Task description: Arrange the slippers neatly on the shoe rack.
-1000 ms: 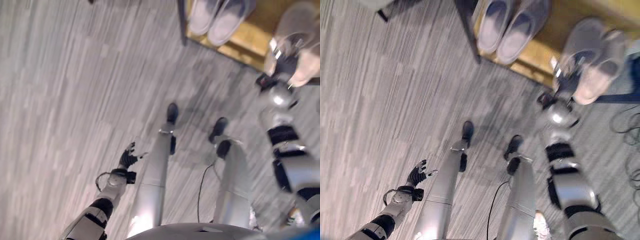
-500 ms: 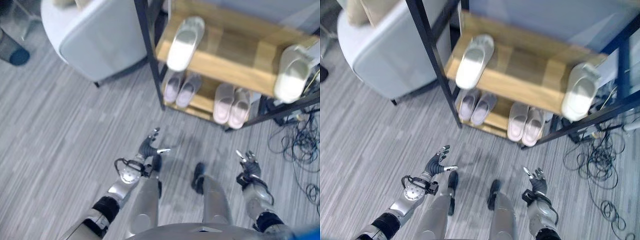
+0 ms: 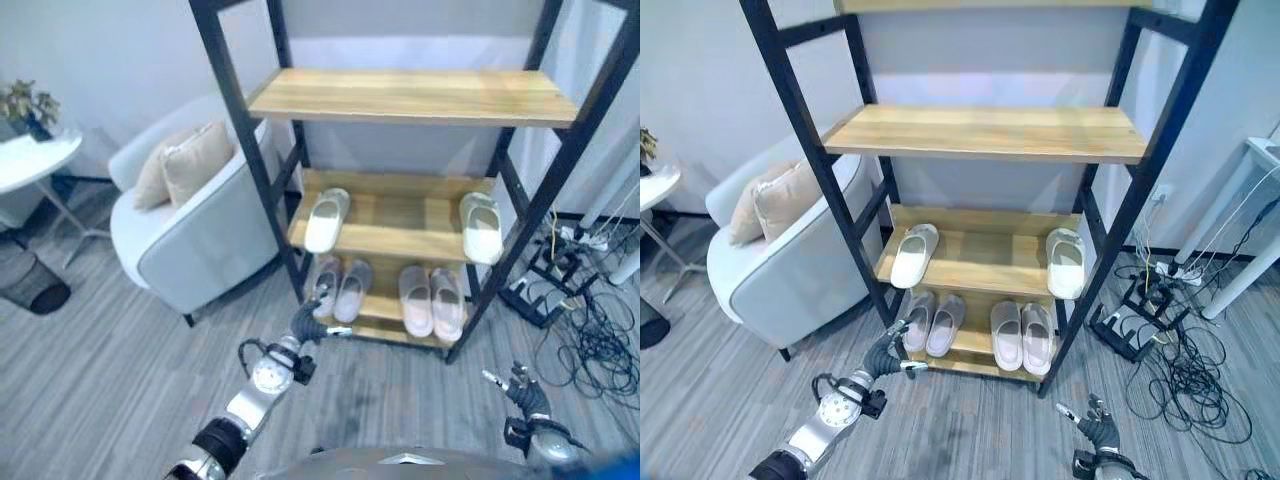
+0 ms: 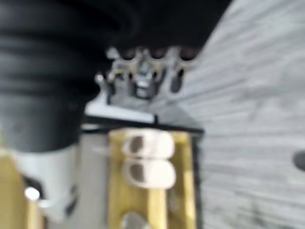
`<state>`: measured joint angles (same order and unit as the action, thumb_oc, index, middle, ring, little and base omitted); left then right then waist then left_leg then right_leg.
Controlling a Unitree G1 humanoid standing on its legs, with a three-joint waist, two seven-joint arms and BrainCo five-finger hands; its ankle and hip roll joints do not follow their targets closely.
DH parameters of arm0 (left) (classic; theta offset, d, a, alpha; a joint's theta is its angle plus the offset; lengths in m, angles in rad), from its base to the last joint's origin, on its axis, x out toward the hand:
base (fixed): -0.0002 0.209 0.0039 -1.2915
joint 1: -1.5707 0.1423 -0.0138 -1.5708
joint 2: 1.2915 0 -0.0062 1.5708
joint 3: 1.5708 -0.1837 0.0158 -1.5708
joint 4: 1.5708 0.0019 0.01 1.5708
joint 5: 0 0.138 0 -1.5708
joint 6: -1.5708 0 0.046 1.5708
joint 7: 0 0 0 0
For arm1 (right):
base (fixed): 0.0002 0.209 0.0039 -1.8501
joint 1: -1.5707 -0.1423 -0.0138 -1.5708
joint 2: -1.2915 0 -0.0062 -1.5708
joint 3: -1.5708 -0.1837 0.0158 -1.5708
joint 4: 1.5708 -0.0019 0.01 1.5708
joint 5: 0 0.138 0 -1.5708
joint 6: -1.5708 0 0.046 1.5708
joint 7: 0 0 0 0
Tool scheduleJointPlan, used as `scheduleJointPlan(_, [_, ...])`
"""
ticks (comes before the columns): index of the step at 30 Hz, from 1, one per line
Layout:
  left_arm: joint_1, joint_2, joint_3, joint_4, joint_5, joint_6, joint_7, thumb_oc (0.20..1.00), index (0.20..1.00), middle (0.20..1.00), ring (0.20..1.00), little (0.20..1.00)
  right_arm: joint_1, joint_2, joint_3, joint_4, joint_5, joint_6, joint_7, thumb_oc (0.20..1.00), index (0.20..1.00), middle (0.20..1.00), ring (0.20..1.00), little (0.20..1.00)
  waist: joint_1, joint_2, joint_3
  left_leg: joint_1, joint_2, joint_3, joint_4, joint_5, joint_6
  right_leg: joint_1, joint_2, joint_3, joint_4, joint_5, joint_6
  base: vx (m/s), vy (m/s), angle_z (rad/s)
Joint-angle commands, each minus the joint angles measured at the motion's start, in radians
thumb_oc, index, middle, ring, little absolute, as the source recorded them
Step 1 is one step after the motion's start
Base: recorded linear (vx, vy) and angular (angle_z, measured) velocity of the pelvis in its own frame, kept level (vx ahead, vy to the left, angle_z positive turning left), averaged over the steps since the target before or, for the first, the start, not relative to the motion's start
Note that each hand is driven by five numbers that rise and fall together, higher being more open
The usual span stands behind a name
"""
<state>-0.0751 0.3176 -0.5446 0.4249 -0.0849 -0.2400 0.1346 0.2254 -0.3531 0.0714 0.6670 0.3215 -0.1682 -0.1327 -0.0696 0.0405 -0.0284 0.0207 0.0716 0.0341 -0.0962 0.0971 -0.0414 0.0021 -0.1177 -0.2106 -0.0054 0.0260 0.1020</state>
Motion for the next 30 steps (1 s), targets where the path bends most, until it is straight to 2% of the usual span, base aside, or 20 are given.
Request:
scheduleJointPlan(1, [-0.126, 0.041, 0.016, -0.108, 0.046, -0.041, -0.040, 1.000, 1.000, 1.000, 1.000, 1.000, -0.081, -0.006, 0.008, -0.057, -0.073, -0.020, 0.022, 1.000, 1.000, 1.000, 1.000, 1.000, -0.012, -0.064, 0.098, 0.011, -0.022, -0.036, 0.009, -0.097, -0.036, 0.068, -0.066, 0.004, 0.011, -0.039, 0.081, 0.07, -0.036, -0.18])
scheduleJointPlan(3, [-0.261, 0.032, -0.008, -0.170, 0.091, -0.038, -0.033, 1.000, 1.000, 1.000, 1.000, 1.000, -0.050, -0.011, 0.032, -0.062, -0.118, -0.008, 0.044, 1.000, 1.000, 1.000, 1.000, 1.000, -0.042, -0.050, 0.091, 0.028, -0.022, -0.022, 0.009, -0.105, -0.034, 0.074, -0.068, 0.017, 0.017, -0.045, 0.079, 0.08, -0.042, -0.07])
scheduleJointPlan(5, [-0.294, 0.026, -0.008, -0.165, 0.117, -0.032, -0.020, 1.000, 1.000, 1.000, 1.000, 1.000, -0.048, -0.010, 0.035, -0.066, -0.126, -0.005, 0.047, 1.000, 1.000, 1.000, 1.000, 1.000, -0.048, -0.046, 0.092, 0.031, -0.022, -0.018, 0.009, -0.107, -0.034, 0.075, -0.069, 0.022, 0.016, -0.044, 0.079, 0.04, -0.015, -0.09])
scheduleJointPlan(7, [-0.381, 0.016, -0.004, -0.121, 0.204, -0.010, 0.023, 1.000, 1.000, 1.000, 1.000, 1.000, -0.053, -0.013, 0.044, -0.073, -0.140, -0.005, 0.048, 1.000, 1.000, 1.000, 1.000, 1.000, -0.063, -0.041, 0.098, 0.029, -0.022, -0.011, 0.009, -0.108, -0.034, 0.067, -0.069, 0.033, 0.015, -0.041, 0.081, 0.02, -0.003, -0.22])
scheduleJointPlan(10, [-0.621, 0.023, 0.019, 0.153, 0.377, 0.076, 0.179, 1.000, 1.000, 1.000, 1.000, 1.000, -0.055, -0.067, 0.061, -0.139, -0.180, -0.008, 0.046, 1.000, 1.000, 1.000, 1.000, 1.000, -0.112, -0.027, 0.140, 0.003, -0.026, 0.021, 0.009, -0.107, -0.029, -0.001, -0.076, 0.081, 0.031, -0.026, 0.086, -0.06, 0.039, -0.33])
scheduleJointPlan(12, [-0.659, 0.034, 0.023, 0.186, 0.404, 0.090, 0.201, 1.000, 1.000, 1.000, 1.000, 1.000, -0.066, -0.078, 0.060, -0.136, -0.181, -0.009, 0.041, 1.000, 1.000, 1.000, 1.000, 1.000, -0.114, -0.023, 0.154, -0.011, -0.028, 0.030, 0.009, -0.104, -0.027, -0.026, -0.076, 0.095, 0.036, -0.021, 0.087, -0.09, 0.051, -0.51])
scheduleJointPlan(14, [-0.747, 0.085, 0.026, 0.240, 0.481, 0.124, 0.262, 1.000, 1.000, 1.000, 1.000, 1.000, -0.097, -0.105, 0.045, -0.133, -0.174, -0.020, 0.023, 1.000, 1.000, 1.000, 1.000, 1.000, -0.130, -0.013, 0.197, -0.067, -0.038, 0.053, 0.019, -0.098, -0.023, -0.103, -0.079, 0.139, 0.043, -0.001, 0.095, -0.12, 0.083, -0.57])
scheduleJointPlan(18, [-0.833, 0.133, 0.020, 0.339, 0.521, 0.156, 0.304, 1.000, 1.000, 1.000, 1.000, 1.000, -0.127, -0.117, 0.041, -0.107, -0.177, -0.024, -0.008, 1.000, 1.000, 1.000, 1.000, 1.000, -0.136, 0.000, 0.222, -0.132, -0.046, 0.077, 0.038, -0.093, -0.019, -0.168, -0.091, 0.166, 0.041, 0.029, 0.104, -0.07, 0.051, -0.44])
scheduleJointPlan(20, [-0.897, 0.189, 0.023, 0.396, 0.546, 0.176, 0.333, 1.000, 1.000, 1.000, 1.000, 1.000, -0.129, -0.107, 0.036, -0.103, -0.190, -0.034, -0.038, 1.000, 1.000, 1.000, 1.000, 1.000, -0.142, 0.006, 0.247, -0.166, -0.056, 0.092, 0.042, -0.091, -0.016, -0.202, -0.103, 0.176, 0.029, 0.053, 0.113, -0.04, 0.069, -0.18])
scheduleJointPlan(22, [-0.935, 0.232, 0.034, 0.420, 0.543, 0.188, 0.360, 1.000, 1.000, 1.000, 1.000, 1.000, -0.136, -0.097, 0.035, -0.102, -0.197, -0.043, -0.059, 1.000, 1.000, 1.000, 1.000, 1.000, -0.142, 0.005, 0.268, -0.192, -0.059, 0.100, 0.053, -0.092, -0.014, -0.227, -0.108, 0.186, 0.026, 0.067, 0.120, -0.04, 0.048, -0.16])
scheduleJointPlan(26, [-0.954, 0.248, 0.082, 0.430, 0.502, 0.197, 0.418, 1.000, 1.000, 1.000, 1.000, 1.000, -0.147, -0.081, 0.050, -0.098, -0.213, -0.050, -0.086, 1.000, 1.000, 1.000, 1.000, 1.000, -0.136, -0.004, 0.295, -0.233, -0.061, 0.102, 0.076, -0.096, -0.013, -0.253, -0.114, 0.192, 0.022, 0.081, 0.124, -0.03, 0.018, -0.09])
scheduleJointPlan(30, [-1.015, 0.330, 0.067, 0.467, 0.516, 0.223, 0.463, 1.000, 1.000, 1.000, 1.000, 1.000, -0.162, -0.088, 0.078, -0.100, -0.234, -0.057, -0.100, 1.000, 1.000, 1.000, 1.000, 1.000, -0.130, -0.016, 0.320, -0.276, -0.057, 0.108, 0.100, -0.097, -0.016, -0.278, -0.118, 0.188, 0.013, 0.097, 0.128, -0.03, -0.007, -0.01])
